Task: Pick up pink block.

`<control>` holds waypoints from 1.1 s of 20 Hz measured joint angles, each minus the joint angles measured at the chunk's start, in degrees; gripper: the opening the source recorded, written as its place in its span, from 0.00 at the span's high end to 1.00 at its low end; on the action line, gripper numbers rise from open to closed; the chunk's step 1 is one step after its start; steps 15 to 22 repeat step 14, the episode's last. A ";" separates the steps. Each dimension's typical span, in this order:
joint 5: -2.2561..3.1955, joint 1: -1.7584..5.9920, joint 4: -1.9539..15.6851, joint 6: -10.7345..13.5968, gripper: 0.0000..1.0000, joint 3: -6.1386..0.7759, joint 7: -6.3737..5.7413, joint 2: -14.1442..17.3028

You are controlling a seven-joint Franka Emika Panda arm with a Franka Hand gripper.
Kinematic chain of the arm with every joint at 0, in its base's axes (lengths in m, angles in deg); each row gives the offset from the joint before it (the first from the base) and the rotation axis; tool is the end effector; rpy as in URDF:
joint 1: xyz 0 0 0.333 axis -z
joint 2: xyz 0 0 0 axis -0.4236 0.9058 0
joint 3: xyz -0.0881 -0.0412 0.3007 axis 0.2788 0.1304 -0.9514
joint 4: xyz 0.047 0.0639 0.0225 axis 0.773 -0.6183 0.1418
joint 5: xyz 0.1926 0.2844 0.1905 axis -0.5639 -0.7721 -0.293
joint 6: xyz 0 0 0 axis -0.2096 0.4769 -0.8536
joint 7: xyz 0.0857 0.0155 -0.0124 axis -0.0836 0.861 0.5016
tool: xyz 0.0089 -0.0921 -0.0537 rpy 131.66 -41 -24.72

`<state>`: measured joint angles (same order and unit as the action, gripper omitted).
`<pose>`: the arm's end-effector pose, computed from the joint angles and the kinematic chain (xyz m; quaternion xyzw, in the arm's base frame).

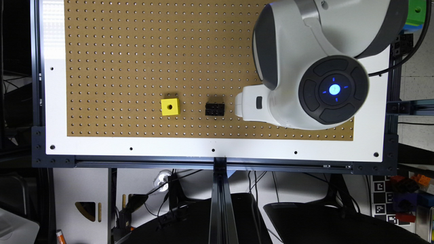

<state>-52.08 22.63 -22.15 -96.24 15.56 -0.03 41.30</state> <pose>0.6077 0.1481 0.2822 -0.9280 0.3711 -0.0035 0.0332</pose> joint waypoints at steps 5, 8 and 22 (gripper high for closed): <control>-0.03 0.03 0.03 3.83 1.00 -0.03 -0.11 -4.28; -0.03 0.03 0.02 4.58 1.00 -0.03 -0.13 -4.97; -0.03 0.03 0.02 4.58 1.00 -0.02 -0.13 -4.86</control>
